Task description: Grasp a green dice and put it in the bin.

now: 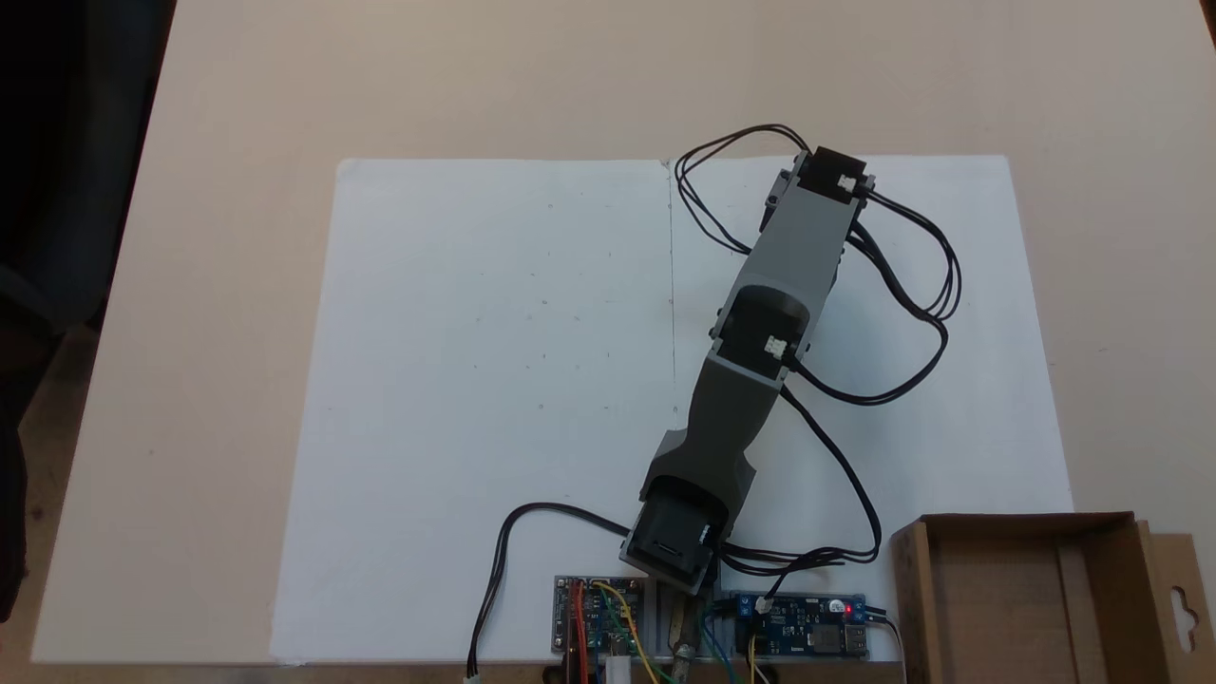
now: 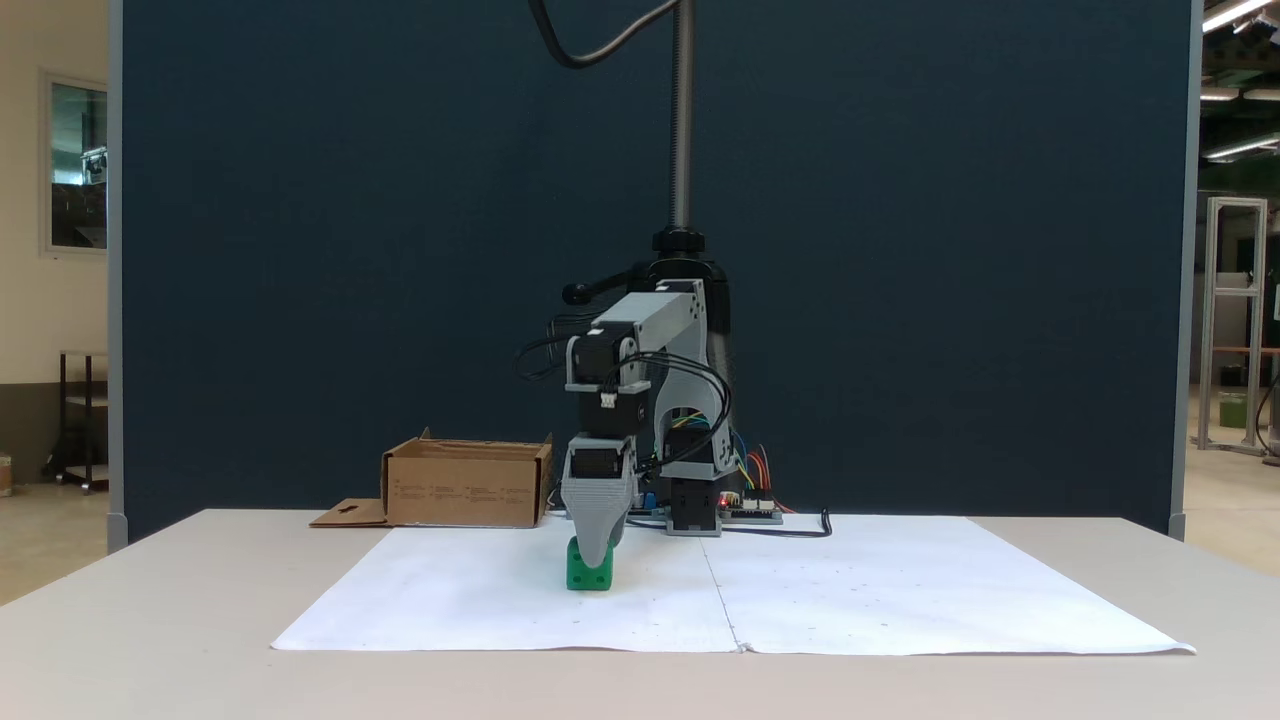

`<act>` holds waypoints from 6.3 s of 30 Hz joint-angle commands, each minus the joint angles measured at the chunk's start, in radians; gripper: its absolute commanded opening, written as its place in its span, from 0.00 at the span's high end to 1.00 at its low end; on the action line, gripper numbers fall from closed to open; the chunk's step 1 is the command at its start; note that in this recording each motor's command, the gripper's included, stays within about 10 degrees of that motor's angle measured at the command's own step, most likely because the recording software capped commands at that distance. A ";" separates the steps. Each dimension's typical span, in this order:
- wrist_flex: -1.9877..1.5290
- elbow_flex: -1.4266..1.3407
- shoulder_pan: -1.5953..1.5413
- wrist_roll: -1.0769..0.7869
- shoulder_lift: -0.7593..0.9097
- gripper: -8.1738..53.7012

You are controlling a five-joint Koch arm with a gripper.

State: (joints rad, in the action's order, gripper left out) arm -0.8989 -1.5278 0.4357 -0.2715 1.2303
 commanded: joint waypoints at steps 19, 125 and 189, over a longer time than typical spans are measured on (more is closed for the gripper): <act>0.015 0.044 0.057 -0.195 -0.041 0.18; 0.216 0.098 1.322 -0.227 0.207 0.46; 0.328 -0.121 -0.135 0.261 0.753 0.15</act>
State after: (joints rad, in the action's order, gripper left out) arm -0.6351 -1.6613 0.3160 -0.0537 1.9313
